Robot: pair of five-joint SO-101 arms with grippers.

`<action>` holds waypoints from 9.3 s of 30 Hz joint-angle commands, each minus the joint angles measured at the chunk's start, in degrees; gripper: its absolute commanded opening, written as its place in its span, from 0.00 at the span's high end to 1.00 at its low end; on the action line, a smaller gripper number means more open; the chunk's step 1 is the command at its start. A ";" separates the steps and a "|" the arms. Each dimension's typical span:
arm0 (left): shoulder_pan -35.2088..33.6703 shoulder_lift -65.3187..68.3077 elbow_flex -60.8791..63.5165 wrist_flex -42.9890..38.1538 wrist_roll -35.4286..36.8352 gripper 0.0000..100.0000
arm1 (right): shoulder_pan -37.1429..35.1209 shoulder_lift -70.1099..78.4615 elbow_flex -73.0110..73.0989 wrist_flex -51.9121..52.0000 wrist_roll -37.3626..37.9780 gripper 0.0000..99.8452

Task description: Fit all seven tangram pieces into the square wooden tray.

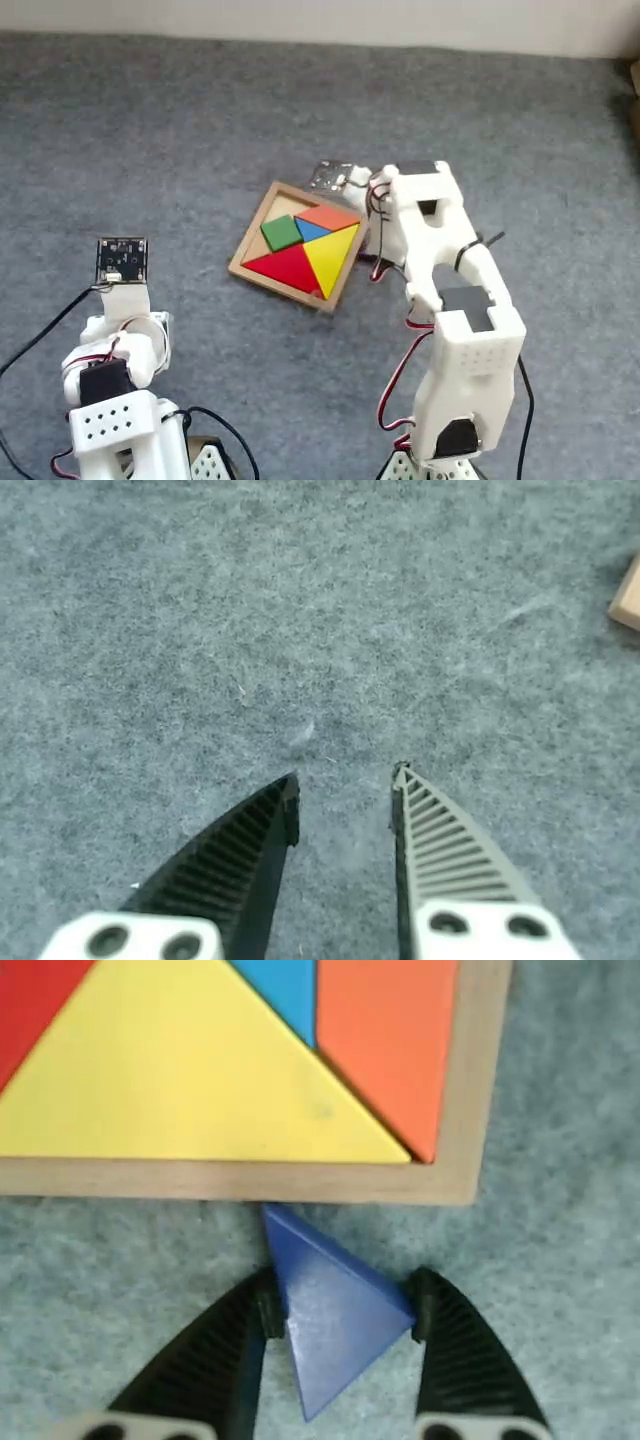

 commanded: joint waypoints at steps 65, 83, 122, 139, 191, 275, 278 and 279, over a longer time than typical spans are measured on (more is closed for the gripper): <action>-0.66 -0.57 -0.22 -0.88 0.00 0.84 | -21.23 -9.19 -4.18 -18.33 -21.19 0.99; -0.66 -0.57 -0.22 -0.88 0.00 0.84 | -18.77 -3.74 -14.02 -12.35 -21.27 0.99; -0.66 -0.57 -0.22 -0.88 0.00 0.84 | -22.20 -1.71 -25.71 9.01 -27.78 0.99; -0.66 -0.57 -0.13 -0.88 0.00 0.84 | -24.40 6.37 -17.54 6.11 -27.78 0.99; 3.30 -0.66 -2.33 0.88 0.35 0.84 | 8.75 -103.34 61.32 8.04 -42.64 0.99; 18.77 -0.66 7.34 -2.90 0.09 0.84 | 16.48 -128.92 103.52 -0.40 -64.53 0.99; 18.77 -0.66 7.34 -2.90 0.09 0.84 | 16.48 -128.92 103.52 -0.40 -64.53 0.99; 18.77 -0.66 7.34 -2.90 0.09 0.84 | 16.48 -128.92 103.52 -0.40 -64.53 0.99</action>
